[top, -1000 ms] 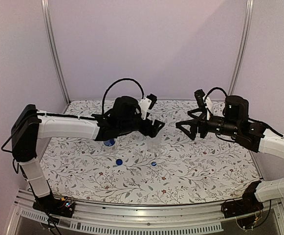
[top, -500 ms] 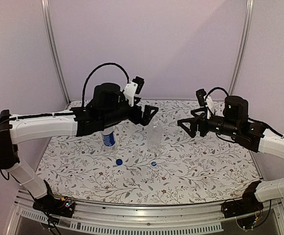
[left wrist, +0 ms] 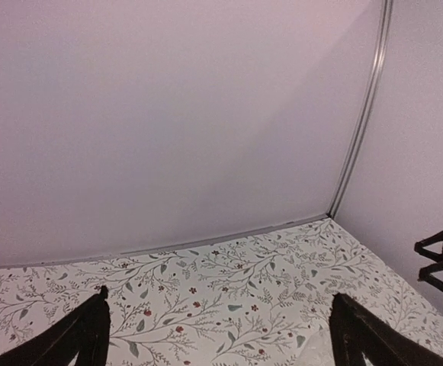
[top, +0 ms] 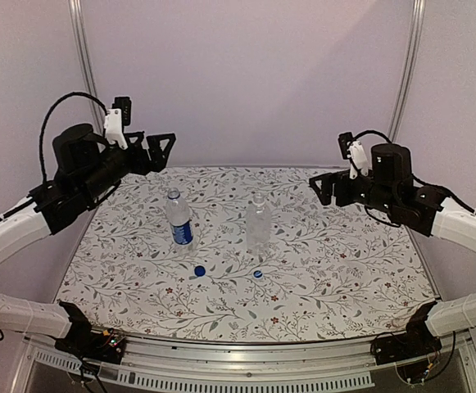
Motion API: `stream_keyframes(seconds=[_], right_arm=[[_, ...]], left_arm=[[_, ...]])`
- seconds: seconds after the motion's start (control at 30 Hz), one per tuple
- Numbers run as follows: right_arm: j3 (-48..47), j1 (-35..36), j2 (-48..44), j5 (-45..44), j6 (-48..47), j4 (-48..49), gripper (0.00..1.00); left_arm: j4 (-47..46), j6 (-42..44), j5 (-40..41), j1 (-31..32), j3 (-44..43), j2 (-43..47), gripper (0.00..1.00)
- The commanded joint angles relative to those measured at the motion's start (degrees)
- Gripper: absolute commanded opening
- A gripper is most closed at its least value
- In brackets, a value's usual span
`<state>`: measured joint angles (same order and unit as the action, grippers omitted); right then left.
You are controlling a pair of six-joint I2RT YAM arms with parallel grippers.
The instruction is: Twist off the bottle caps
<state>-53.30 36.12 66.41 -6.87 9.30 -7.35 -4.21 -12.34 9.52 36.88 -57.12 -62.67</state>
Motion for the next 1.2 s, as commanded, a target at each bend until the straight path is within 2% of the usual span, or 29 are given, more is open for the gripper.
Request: stream_keyframes(seconds=[0.0, 0.2, 0.53, 0.73, 1.17], right_arm=[[-3.8, -1.2, 1.7, -3.7, 1.4, -3.3, 0.99], [-7.7, -1.3, 2.8, -7.1, 0.0, -4.6, 0.99], [-15.5, -3.2, 5.6, -8.6, -0.6, -9.8, 0.99], [-10.2, -11.3, -0.4, -4.5, 0.5, -5.8, 0.99], [-1.9, -11.6, -9.8, -0.9, -6.8, -1.6, 0.99]], left_arm=[[5.0, -0.5, -1.4, -4.2, 2.6, 5.3, 1.0], [10.0, 0.2, -5.6, -10.8, 3.3, 7.8, 1.0], [6.9, -1.4, -9.1, -17.3, 4.8, 8.0, 1.0], [0.0, 0.0, -11.8, -18.3, 9.5, 9.8, 1.0], [-3.3, 4.2, -12.0, -18.3, 14.3, 15.5, 1.0]])
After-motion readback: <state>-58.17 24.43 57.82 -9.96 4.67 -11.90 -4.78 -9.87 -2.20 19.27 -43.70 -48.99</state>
